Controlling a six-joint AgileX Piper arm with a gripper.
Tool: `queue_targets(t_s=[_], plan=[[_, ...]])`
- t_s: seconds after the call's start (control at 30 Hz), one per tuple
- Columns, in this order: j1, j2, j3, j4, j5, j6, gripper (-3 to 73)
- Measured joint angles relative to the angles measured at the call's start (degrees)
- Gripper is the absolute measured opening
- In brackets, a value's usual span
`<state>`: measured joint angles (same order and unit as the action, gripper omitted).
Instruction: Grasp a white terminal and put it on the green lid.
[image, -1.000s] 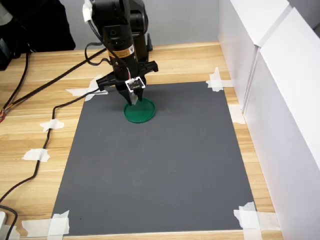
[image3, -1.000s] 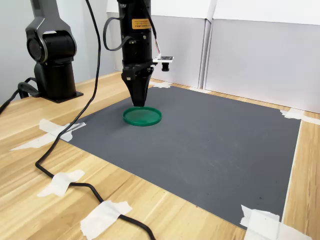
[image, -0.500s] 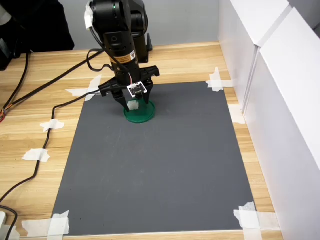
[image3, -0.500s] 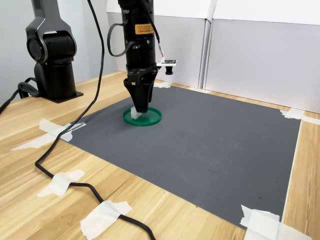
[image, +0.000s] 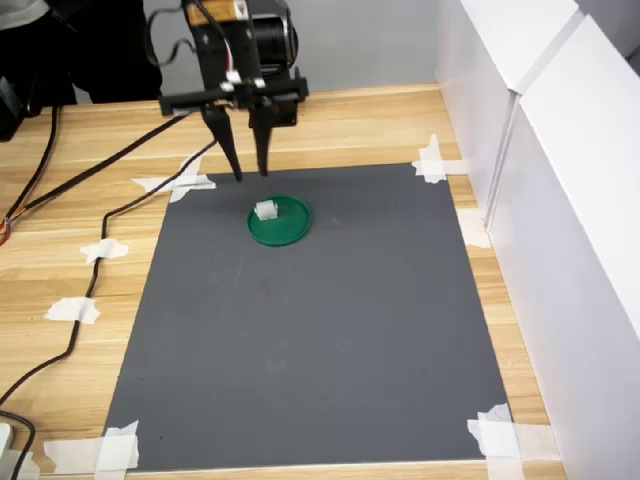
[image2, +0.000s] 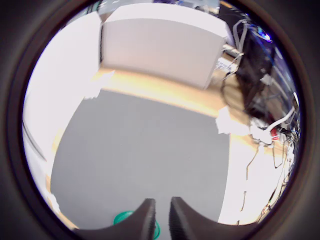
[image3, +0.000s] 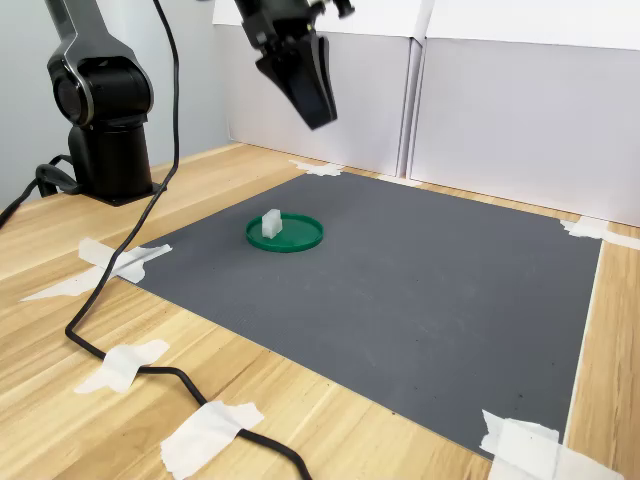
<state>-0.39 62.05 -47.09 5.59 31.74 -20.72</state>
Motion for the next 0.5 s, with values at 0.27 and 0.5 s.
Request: queue_targets(t_s=[0.27, 0.5], plan=[[-5.6, -12.5, 6.8, 0.0, -5.9, 8.1, -1.3], [-6.4, -26.4, 21.7, 0.2, -22.3, 10.8, -1.6]])
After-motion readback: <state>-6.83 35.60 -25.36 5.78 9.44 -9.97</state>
